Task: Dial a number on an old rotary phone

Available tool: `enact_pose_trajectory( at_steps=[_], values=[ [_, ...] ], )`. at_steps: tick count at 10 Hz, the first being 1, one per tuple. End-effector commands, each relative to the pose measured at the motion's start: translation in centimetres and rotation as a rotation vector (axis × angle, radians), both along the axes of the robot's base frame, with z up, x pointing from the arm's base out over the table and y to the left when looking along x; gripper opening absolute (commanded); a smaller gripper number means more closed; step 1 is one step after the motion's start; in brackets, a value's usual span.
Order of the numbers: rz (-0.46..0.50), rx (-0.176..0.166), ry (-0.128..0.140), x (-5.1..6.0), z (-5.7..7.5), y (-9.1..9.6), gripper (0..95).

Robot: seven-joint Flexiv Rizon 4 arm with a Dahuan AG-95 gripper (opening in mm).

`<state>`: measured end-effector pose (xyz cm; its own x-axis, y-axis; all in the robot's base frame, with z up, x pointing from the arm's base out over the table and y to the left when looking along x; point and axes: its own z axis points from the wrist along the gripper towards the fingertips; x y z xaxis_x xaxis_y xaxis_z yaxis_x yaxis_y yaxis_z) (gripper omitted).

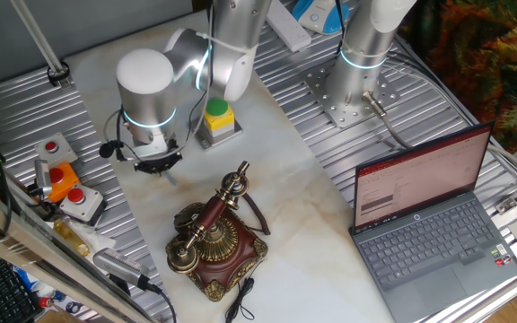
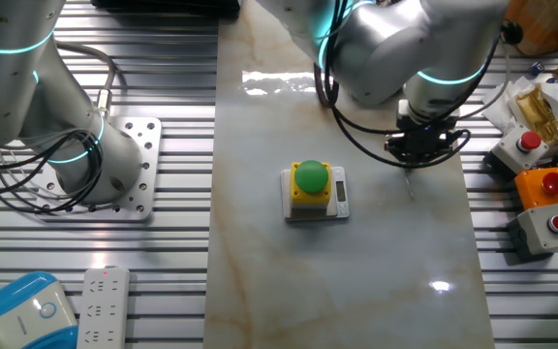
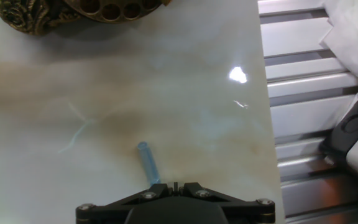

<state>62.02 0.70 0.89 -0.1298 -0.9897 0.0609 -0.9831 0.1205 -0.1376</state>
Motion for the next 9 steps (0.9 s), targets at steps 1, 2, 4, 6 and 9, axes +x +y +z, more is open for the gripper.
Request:
enact_pose_trajectory(
  at_steps=[1,2,4,6,9],
  values=[
    [0.007,0.004,-0.024,0.06,-0.06,-0.04,0.0],
    [0.007,0.011,-0.039,0.06,-0.06,-0.04,0.0],
    [-0.003,0.029,-0.064,0.06,-0.07,-0.05,0.0],
    [-0.012,0.032,-0.075,0.06,-0.08,-0.05,0.0],
    [-0.008,0.014,-0.067,0.03,0.03,-0.05,0.0]
  ],
)
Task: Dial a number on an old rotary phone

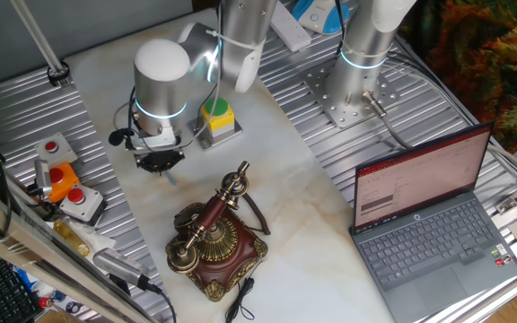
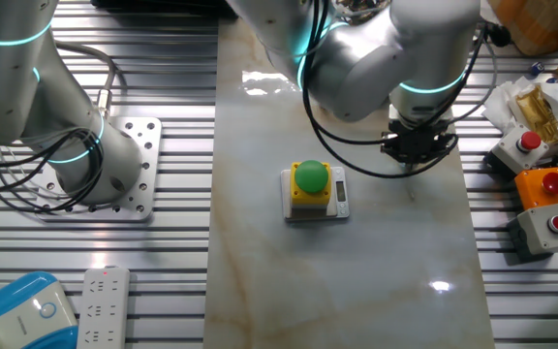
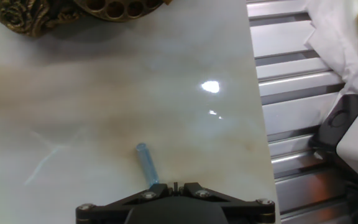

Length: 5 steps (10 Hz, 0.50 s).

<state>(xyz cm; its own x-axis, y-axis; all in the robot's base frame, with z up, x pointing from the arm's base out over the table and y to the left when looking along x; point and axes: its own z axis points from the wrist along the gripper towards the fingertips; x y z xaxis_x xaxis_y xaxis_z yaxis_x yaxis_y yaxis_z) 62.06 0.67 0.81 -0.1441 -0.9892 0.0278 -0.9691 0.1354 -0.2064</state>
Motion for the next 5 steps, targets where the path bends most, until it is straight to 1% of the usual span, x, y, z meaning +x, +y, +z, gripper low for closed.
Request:
enact_pose_trajectory(
  at_steps=[1,4,5],
  values=[
    [0.0,-0.016,0.009,-0.05,0.28,-0.02,0.0],
    [-0.017,-0.028,0.02,-0.19,0.83,-0.01,0.0],
    [-0.018,-0.03,0.019,-0.23,0.97,-0.01,0.0]
  ],
)
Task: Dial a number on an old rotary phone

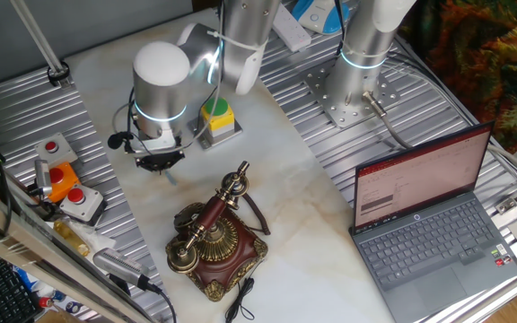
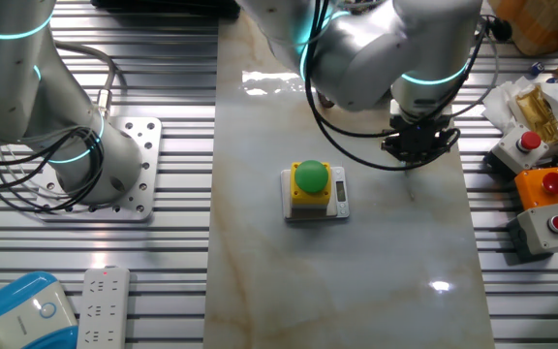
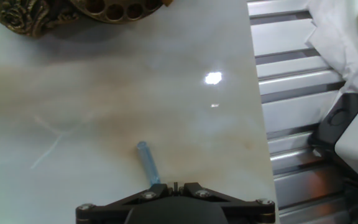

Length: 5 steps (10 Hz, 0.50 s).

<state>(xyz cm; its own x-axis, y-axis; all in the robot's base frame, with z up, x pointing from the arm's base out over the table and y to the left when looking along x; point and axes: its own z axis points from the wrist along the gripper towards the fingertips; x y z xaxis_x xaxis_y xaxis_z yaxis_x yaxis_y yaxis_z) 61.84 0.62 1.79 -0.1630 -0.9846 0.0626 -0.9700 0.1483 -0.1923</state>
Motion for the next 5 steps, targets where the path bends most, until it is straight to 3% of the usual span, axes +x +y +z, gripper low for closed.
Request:
enact_pose_trajectory(
  at_steps=[1,3,5],
  values=[
    [0.014,0.0,-0.004,-0.02,-0.01,0.04,0.0],
    [-0.006,0.004,-0.008,-0.03,-0.05,0.02,0.0],
    [-0.055,-0.025,-0.025,-0.06,-0.02,0.01,0.0]
  ],
)
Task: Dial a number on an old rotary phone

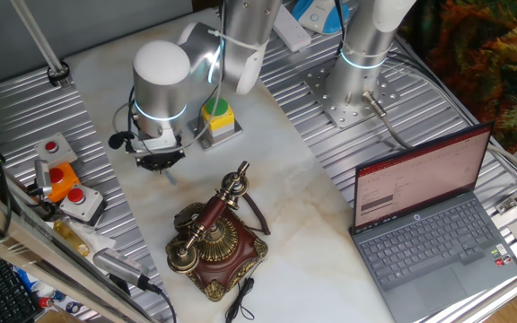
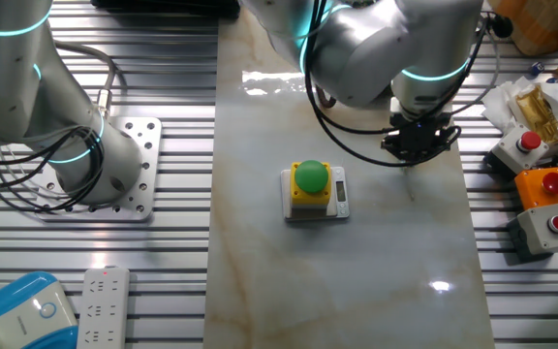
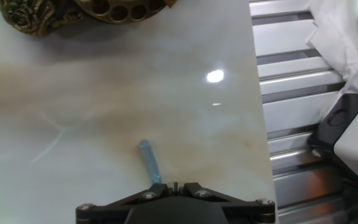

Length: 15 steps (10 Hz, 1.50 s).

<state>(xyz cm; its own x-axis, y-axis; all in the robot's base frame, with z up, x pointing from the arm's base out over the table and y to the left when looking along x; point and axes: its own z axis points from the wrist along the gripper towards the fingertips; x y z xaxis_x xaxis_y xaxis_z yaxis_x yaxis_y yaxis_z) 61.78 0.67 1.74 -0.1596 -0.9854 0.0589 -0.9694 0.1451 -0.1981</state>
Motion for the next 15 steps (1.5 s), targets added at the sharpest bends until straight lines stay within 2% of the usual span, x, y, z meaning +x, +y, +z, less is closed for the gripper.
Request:
enact_pose_trajectory(
  at_steps=[1,2,4,6,7,8,9,10,11,12,13,14,15],
  values=[
    [-0.032,-0.076,-0.042,0.01,0.05,-0.03,38.0],
    [-0.026,-0.11,-0.067,0.01,0.05,-0.03,38.0],
    [-0.038,-0.123,-0.085,0.0,0.06,-0.03,76.0],
    [-0.065,-0.14,-0.113,-0.06,0.05,-0.08,76.0],
    [-0.073,-0.163,-0.149,-0.05,0.09,-0.06,95.0],
    [-0.082,-0.165,-0.17,-0.05,0.1,-0.06,95.0],
    [-0.084,-0.176,-0.172,-0.05,0.11,-0.06,95.0],
    [-0.086,-0.188,-0.211,-0.05,0.15,-0.07,76.0],
    [-0.086,-0.181,-0.226,-0.12,0.33,-0.12,76.0],
    [-0.096,-0.173,-0.215,-0.14,0.35,-0.14,76.0],
    [-0.112,-0.136,-0.186,-0.3,0.25,-0.34,76.0],
    [-0.124,-0.105,-0.181,-0.28,-0.04,-0.33,76.0],
    [-0.156,-0.084,-0.182,-0.29,-0.2,-0.39,57.0]
  ],
)
